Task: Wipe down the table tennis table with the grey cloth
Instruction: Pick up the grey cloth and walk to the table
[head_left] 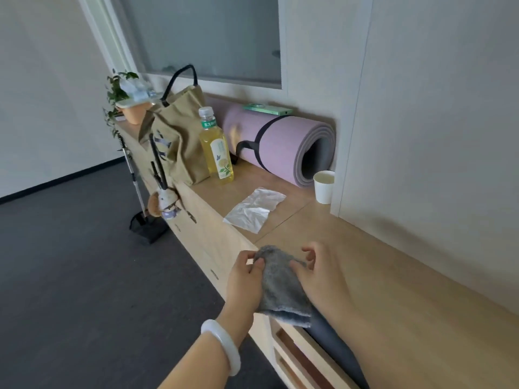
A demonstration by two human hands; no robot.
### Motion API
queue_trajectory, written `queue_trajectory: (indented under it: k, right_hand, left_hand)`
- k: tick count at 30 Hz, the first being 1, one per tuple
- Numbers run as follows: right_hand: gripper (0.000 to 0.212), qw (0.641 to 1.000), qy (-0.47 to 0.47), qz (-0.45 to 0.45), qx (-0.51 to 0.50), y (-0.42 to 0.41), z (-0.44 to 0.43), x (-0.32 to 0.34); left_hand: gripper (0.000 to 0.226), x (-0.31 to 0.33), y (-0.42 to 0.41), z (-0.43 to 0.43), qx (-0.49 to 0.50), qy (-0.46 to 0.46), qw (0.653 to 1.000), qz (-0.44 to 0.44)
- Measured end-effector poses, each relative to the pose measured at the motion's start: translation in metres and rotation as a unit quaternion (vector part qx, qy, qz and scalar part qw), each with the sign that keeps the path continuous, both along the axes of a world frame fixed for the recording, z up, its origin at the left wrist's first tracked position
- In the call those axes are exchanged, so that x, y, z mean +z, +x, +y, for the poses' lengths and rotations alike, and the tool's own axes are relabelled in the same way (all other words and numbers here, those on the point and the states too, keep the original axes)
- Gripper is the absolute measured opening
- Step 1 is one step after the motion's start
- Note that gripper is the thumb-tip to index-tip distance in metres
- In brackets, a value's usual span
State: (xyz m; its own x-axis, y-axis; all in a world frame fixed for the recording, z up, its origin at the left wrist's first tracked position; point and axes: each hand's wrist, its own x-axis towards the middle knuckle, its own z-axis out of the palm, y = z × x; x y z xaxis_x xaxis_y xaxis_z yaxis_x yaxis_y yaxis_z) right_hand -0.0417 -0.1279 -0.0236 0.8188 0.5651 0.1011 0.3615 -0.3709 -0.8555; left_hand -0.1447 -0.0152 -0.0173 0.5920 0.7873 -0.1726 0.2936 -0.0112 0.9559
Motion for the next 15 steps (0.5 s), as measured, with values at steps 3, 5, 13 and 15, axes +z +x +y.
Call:
queue_trajectory:
  k: [3, 5, 13, 15]
  right_hand:
    - [0.05, 0.966, 0.023, 0.075, 0.247, -0.06, 0.025, 0.012]
    - [0.055, 0.941, 0.016, 0.123, 0.314, -0.097, 0.041, 0.013]
    - [0.008, 0.91, -0.02, 0.218, 0.352, -0.287, 0.139, 0.0]
    - [0.009, 0.889, -0.047, 0.216, 0.401, -0.359, 0.161, -0.004]
  left_hand:
    - [0.013, 0.012, -0.053, 0.015, 0.074, -0.074, 0.993, -0.057]
    - [0.017, 0.018, -0.096, 0.027, 0.122, -0.124, 0.98, -0.093]
    - [0.059, 0.006, -0.339, 0.054, 0.143, -0.097, 0.976, -0.133]
    - [0.037, -0.007, -0.415, 0.06, 0.205, -0.029, 0.976, -0.068]
